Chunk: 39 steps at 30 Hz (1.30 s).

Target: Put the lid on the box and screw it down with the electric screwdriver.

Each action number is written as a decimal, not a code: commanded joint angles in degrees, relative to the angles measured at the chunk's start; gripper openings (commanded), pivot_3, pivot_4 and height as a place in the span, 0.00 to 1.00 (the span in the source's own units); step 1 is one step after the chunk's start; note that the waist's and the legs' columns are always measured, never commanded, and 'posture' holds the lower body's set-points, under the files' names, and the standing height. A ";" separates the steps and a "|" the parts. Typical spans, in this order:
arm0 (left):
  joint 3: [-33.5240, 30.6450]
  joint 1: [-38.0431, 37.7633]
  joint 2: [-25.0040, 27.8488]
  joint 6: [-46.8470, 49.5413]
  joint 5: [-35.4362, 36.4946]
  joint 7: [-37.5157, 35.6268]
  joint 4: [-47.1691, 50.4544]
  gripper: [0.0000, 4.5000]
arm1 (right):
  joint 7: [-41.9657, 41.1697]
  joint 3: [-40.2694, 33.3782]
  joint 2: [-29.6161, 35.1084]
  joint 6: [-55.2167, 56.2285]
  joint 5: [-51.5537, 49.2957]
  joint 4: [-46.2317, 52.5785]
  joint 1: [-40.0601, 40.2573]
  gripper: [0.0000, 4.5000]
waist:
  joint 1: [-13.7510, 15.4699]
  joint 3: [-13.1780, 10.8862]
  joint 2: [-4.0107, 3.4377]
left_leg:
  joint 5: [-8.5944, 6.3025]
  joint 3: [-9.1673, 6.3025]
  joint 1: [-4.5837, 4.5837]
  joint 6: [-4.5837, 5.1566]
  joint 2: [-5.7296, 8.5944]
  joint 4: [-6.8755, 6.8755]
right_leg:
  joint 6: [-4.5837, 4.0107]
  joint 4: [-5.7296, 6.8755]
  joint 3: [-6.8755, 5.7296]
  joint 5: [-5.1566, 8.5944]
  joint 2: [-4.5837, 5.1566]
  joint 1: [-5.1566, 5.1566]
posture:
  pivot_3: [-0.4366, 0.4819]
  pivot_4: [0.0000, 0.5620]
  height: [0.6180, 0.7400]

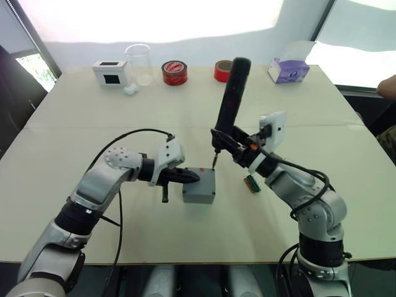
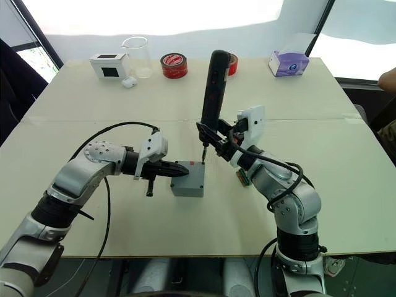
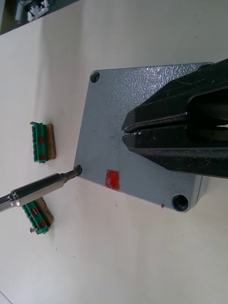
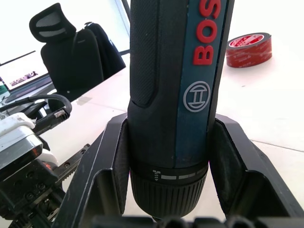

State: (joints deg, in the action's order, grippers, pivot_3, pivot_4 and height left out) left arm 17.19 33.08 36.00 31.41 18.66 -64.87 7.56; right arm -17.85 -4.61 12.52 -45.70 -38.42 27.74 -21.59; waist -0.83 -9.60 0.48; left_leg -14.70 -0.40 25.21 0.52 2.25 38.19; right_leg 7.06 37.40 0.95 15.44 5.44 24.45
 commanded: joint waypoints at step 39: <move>1.04 -0.99 0.33 1.26 -2.05 -1.31 0.73 0.00 | -7.76 8.19 6.74 6.32 4.44 1.07 8.94 0.39 | 0.04 0.12 0.05 | -0.20 0.00 -1.74 0.29 -0.04 -0.26 | -0.02 -0.32 0.02 0.20 -0.01 -1.75 | 0.48 0.27 1.00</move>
State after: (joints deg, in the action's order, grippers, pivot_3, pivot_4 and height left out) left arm 17.40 32.21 36.01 32.24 17.29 -66.06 7.49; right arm -25.13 0.46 19.14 -36.27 -33.86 30.45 -13.92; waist -0.79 -9.48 0.54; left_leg -14.90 -0.40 23.47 0.81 2.21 37.92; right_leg 7.04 37.08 0.97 15.64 5.43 22.70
